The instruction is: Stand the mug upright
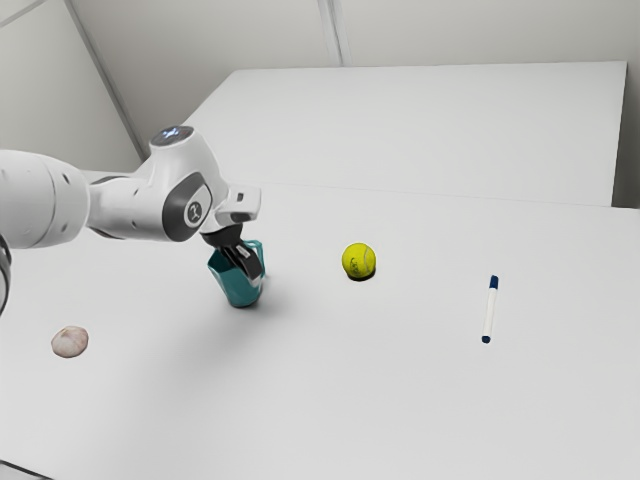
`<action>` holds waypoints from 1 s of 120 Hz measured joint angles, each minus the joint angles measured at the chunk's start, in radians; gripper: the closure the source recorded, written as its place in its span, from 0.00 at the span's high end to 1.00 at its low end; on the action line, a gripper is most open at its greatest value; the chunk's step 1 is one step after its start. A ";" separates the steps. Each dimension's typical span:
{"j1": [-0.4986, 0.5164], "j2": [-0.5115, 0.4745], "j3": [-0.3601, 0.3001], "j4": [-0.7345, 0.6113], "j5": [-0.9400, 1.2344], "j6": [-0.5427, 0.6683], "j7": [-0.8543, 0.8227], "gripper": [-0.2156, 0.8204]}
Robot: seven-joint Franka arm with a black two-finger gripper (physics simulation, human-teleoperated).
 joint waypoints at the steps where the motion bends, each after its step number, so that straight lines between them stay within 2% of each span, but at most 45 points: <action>1: 0.000 -0.001 -0.001 0.000 0.000 0.000 0.000 0.60; 53: -0.004 -0.101 -0.008 0.003 0.000 -0.038 0.001 0.64; 71: -0.003 -0.112 -0.009 0.055 -0.006 -0.073 0.000 0.70; 99: 0.008 -0.056 0.002 0.288 -0.022 -0.291 -0.042 0.76; 120: 0.020 -0.021 0.008 0.387 -0.034 -0.453 -0.089 0.78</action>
